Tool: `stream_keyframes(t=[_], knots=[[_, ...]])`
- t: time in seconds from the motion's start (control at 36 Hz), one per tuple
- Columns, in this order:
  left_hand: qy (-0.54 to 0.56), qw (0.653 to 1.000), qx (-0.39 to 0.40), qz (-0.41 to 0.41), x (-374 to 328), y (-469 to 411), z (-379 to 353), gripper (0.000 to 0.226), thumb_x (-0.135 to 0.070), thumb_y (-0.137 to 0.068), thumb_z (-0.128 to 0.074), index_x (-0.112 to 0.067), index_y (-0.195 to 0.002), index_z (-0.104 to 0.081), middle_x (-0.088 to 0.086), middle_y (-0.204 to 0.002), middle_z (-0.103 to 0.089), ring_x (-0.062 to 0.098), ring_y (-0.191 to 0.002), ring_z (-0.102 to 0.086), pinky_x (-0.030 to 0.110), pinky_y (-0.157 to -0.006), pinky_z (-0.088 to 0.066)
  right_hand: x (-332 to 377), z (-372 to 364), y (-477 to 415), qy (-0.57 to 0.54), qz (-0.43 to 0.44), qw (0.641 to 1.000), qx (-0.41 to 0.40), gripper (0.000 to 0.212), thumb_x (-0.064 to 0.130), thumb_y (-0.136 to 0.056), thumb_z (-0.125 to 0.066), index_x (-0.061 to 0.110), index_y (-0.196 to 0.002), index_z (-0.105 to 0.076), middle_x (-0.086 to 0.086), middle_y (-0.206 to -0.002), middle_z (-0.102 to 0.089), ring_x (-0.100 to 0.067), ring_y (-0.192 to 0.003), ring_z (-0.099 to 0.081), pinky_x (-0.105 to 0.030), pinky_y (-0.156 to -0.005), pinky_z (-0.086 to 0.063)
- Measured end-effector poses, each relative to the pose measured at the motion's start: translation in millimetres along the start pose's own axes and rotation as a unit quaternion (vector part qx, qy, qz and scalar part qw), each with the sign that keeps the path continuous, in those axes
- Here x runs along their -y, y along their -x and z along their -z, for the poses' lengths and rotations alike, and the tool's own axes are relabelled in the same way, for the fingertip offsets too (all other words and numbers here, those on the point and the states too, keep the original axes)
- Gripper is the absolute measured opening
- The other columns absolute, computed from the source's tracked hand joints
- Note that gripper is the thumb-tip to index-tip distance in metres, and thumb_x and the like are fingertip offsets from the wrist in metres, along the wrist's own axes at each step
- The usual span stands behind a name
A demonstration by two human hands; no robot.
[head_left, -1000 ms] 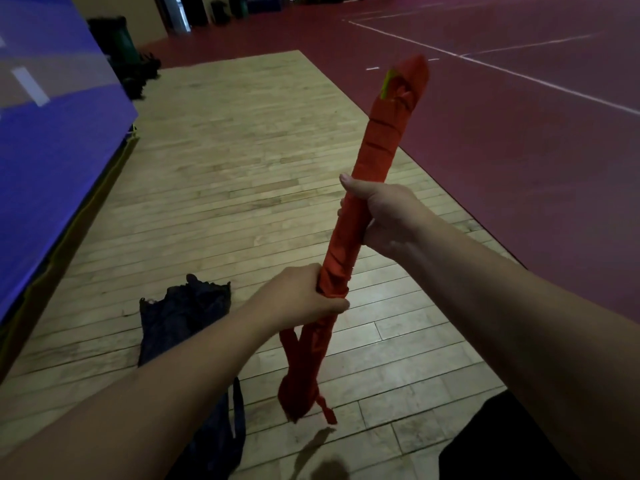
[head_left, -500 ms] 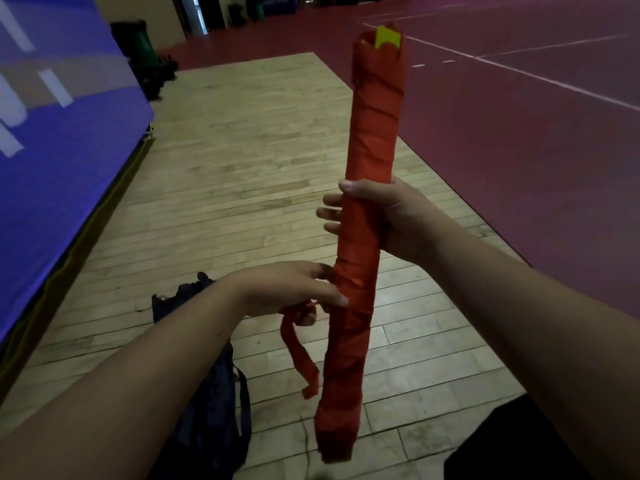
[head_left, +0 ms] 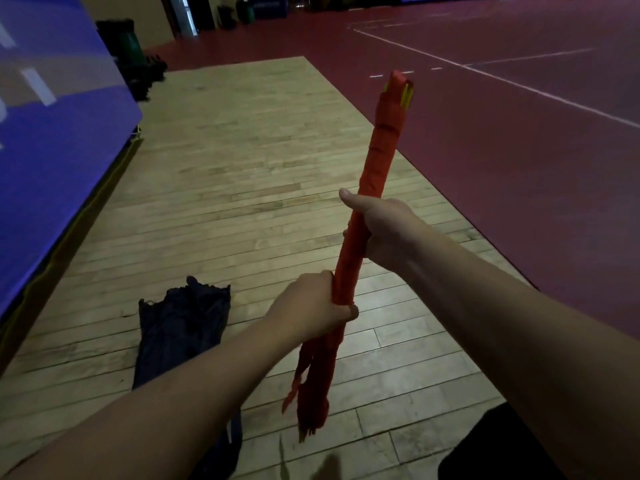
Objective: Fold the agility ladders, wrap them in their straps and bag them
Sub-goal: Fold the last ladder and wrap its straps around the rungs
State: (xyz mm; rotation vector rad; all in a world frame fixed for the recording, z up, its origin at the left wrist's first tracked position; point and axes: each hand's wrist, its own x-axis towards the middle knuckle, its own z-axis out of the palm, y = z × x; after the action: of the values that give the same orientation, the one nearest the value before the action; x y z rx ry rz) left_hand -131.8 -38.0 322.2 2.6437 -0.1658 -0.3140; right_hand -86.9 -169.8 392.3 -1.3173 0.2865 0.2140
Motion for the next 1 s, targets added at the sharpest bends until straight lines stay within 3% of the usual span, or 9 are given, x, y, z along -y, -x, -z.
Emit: stream_keyframes(t=[0.11,0.19,0.33,0.56,0.67,0.72,0.81,0.92,1.0], knots=[[0.155,0.984,0.080,-0.029,2.8,1.7,21.6,0.026,-0.039,-0.082,-0.076,-0.036,-0.105,-0.066,-0.011,-0.087,-0.072,0.001,-0.072,-0.069,0.021,-0.067,-0.057,9.6,12.7,7.3,0.038,0.025,0.992,0.117,0.026,0.029,-0.091,-0.069,0.012,-0.109,-0.059,-0.003,-0.098,-0.058,-0.020,-0.095,-0.056,-0.040,-0.089,-0.049],[0.262,0.950,0.160,-0.060,0.6,7.4,42.8,0.015,-0.026,-0.084,-0.077,-0.022,-0.095,-0.068,-0.007,-0.073,-0.068,0.010,-0.060,-0.061,0.023,-0.061,-0.051,13.1,13.4,11.9,0.028,0.057,0.981,0.185,0.037,0.028,-0.091,-0.069,0.013,-0.123,-0.058,0.000,-0.095,-0.066,-0.017,-0.088,-0.063,-0.034,-0.075,-0.053],[0.280,0.916,0.275,-0.085,2.0,15.9,58.8,0.021,-0.020,-0.083,-0.078,-0.019,-0.101,-0.067,-0.011,-0.069,-0.064,0.003,-0.053,-0.049,0.016,-0.050,-0.039,7.5,2.7,17.6,-0.022,0.061,0.955,0.291,0.025,0.010,-0.097,-0.058,0.005,-0.120,-0.050,-0.022,-0.101,-0.066,-0.036,-0.094,-0.069,-0.048,-0.088,-0.058],[0.195,0.965,0.174,-0.038,-1.2,8.8,41.4,0.042,-0.049,-0.083,-0.072,-0.024,-0.115,-0.062,-0.005,-0.087,-0.070,0.010,-0.061,-0.061,0.029,-0.064,-0.056,1.1,-4.1,10.5,-0.020,0.095,0.988,0.123,0.010,0.003,-0.094,-0.063,0.002,-0.099,-0.055,-0.012,-0.075,-0.058,-0.022,-0.062,-0.058,-0.034,-0.061,-0.054],[0.136,0.987,0.086,-0.004,-2.7,5.2,30.7,0.043,-0.064,-0.079,-0.069,-0.031,-0.106,-0.063,-0.010,-0.089,-0.073,0.004,-0.074,-0.069,0.028,-0.074,-0.057,-3.5,-4.0,0.6,-0.023,0.104,0.994,0.034,0.022,0.015,-0.093,-0.070,0.000,-0.101,-0.056,-0.010,-0.079,-0.055,-0.021,-0.069,-0.059,-0.039,-0.070,-0.053],[0.127,0.988,0.085,-0.008,-4.2,6.6,30.2,0.037,-0.062,-0.080,-0.070,-0.033,-0.102,-0.062,-0.013,-0.088,-0.073,-0.003,-0.073,-0.068,0.020,-0.063,-0.053,-5.1,-6.1,1.0,-0.024,0.100,0.994,0.023,0.041,0.024,-0.091,-0.075,-0.002,-0.115,-0.054,-0.010,-0.087,-0.054,-0.023,-0.081,-0.058,-0.043,-0.078,-0.052],[0.146,0.986,0.080,-0.013,-3.3,5.4,34.8,0.017,-0.044,-0.086,-0.071,-0.031,-0.095,-0.064,-0.013,-0.079,-0.071,0.000,-0.067,-0.066,0.020,-0.058,-0.054,-1.3,-11.1,9.0,-0.065,0.081,0.993,0.057,0.054,0.031,-0.085,-0.078,0.000,-0.120,-0.050,-0.010,-0.089,-0.051,-0.023,-0.083,-0.055,-0.040,-0.074,-0.048],[0.246,0.960,0.134,-0.023,-3.6,10.3,56.6,0.016,-0.031,-0.084,-0.075,-0.019,-0.092,-0.069,0.002,-0.079,-0.060,0.014,-0.064,-0.050,0.024,-0.057,-0.041,14.1,-5.0,22.0,-0.071,0.083,0.973,0.202,0.018,0.028,-0.094,-0.061,0.012,-0.089,-0.058,0.003,-0.065,-0.054,-0.009,-0.059,-0.053,-0.024,-0.059,-0.044],[0.254,0.947,0.192,-0.039,-3.1,19.1,64.9,0.017,-0.025,-0.085,-0.075,-0.025,-0.099,-0.067,-0.009,-0.089,-0.071,0.005,-0.074,-0.065,0.017,-0.064,-0.049,19.0,0.4,32.3,-0.043,0.073,0.951,0.297,0.025,0.023,-0.104,-0.043,0.011,-0.092,-0.060,0.008,-0.065,-0.063,-0.004,-0.059,-0.061,-0.020,-0.059,-0.050]])
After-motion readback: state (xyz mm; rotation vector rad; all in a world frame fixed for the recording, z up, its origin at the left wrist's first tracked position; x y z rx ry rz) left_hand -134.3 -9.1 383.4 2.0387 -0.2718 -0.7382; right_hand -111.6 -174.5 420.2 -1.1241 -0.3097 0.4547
